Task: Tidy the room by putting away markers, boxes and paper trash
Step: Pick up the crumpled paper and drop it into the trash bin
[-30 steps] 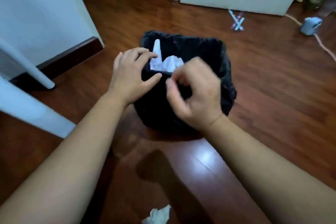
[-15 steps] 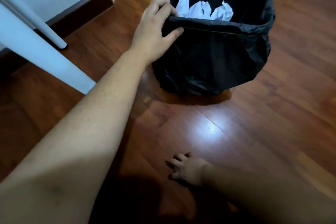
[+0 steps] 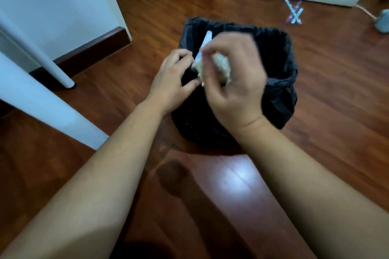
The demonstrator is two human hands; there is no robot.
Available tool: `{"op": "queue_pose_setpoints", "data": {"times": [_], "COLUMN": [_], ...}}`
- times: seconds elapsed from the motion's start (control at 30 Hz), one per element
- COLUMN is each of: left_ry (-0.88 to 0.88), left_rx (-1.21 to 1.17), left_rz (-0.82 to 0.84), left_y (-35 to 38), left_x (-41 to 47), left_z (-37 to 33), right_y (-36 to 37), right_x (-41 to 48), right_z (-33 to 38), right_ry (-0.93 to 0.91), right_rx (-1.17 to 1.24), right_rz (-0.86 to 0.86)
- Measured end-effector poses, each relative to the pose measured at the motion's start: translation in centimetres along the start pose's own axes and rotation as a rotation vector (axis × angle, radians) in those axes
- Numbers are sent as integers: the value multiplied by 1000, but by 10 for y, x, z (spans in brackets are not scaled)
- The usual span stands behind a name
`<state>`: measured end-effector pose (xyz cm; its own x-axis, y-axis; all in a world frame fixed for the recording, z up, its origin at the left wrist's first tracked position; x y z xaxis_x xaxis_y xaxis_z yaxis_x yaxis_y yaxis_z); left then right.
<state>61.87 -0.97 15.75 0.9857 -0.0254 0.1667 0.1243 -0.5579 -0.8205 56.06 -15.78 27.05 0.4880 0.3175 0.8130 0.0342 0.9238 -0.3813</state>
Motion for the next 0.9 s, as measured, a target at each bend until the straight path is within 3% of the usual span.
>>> {"op": "queue_pose_setpoints", "data": {"times": [0.07,0.2,0.23,0.43,0.5,0.57,0.67,0.73,0.8,0.9], "left_ry": [-2,-18,-24,-46,-49,-65,-37,28,29,-89], "left_rx": [-3,-7,-9,-25,-44,-69,137,376,453,458], "left_rz": [-15,-43,-43,-64,-93,-101,-147,-116,77,268], "left_y": [-1,-4,-4,-3,-4,-3,-11,-13,0,10], "left_x": [-1,-3,-3,-3,-5,-6,-6,2,17,24], "left_z": [0,-3,-3,-3,-4,-7,-15,-27,-35,-53], "right_y": [-25,8,6,-43,-50,-43,-16,8,16,6], "right_x": [28,25,17,-13,-31,-41,-29,-31,-38,-26], "right_z": [-10,-89,-102,-138,-155,-156,-133,-146,-161,-160], "right_ry": [1,352,409,638,781,727,422,491,568,635], "right_rx": [-46,-169,-200,-441,-416,-338,-502,-623,-751,-754], "right_rz": [-90,411,446,214,203,257,519,923,1184,1186]}}
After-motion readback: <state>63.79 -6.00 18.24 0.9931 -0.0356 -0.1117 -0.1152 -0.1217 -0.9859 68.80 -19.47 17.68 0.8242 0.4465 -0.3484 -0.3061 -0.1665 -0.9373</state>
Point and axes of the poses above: each hand's wrist, its own x-axis towards the middle knuckle, its own y-axis out of the palm, z = x × y, the point moved 10 cm from there along x, towards the middle knuckle, and after that the axes turned 11 degrees about z, right-handed, at the moved point
